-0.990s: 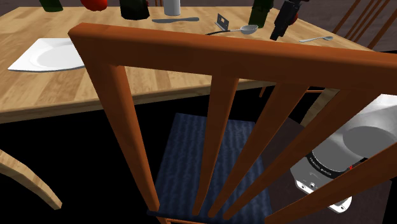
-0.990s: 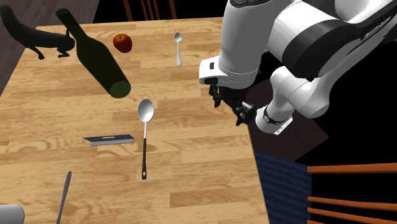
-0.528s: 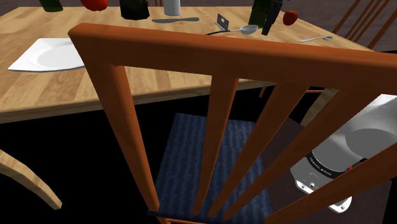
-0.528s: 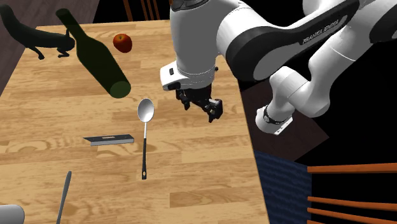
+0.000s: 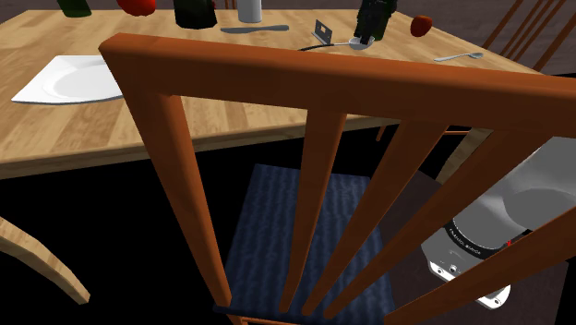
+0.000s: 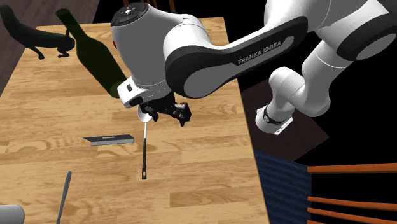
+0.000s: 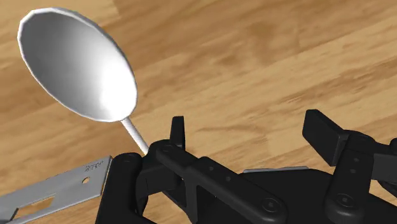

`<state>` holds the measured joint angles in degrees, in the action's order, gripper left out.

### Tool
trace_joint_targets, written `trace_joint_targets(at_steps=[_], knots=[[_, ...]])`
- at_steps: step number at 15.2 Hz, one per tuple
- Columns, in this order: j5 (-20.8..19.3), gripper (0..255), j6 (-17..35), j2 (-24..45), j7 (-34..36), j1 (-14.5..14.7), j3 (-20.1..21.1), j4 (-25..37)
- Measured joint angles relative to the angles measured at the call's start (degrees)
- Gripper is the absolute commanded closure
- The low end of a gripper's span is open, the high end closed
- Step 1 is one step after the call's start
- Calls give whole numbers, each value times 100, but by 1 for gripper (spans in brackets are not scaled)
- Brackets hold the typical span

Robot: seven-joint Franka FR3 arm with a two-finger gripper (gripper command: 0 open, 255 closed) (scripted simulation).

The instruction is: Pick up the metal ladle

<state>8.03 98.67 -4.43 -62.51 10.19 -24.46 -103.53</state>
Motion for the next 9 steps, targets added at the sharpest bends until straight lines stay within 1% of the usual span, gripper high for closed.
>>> trace_joint_targets(at_steps=[2, 5, 7, 9], knots=[[247, 0, -104, 570, -551, 2, -53, 589], [598, 0, -340, 1379, -1376, -130, -77, 1496], [773, 0, -513, 1820, -1771, -219, -26, 2052], [854, 0, -502, 2022, -1925, -264, 3, 2218]])
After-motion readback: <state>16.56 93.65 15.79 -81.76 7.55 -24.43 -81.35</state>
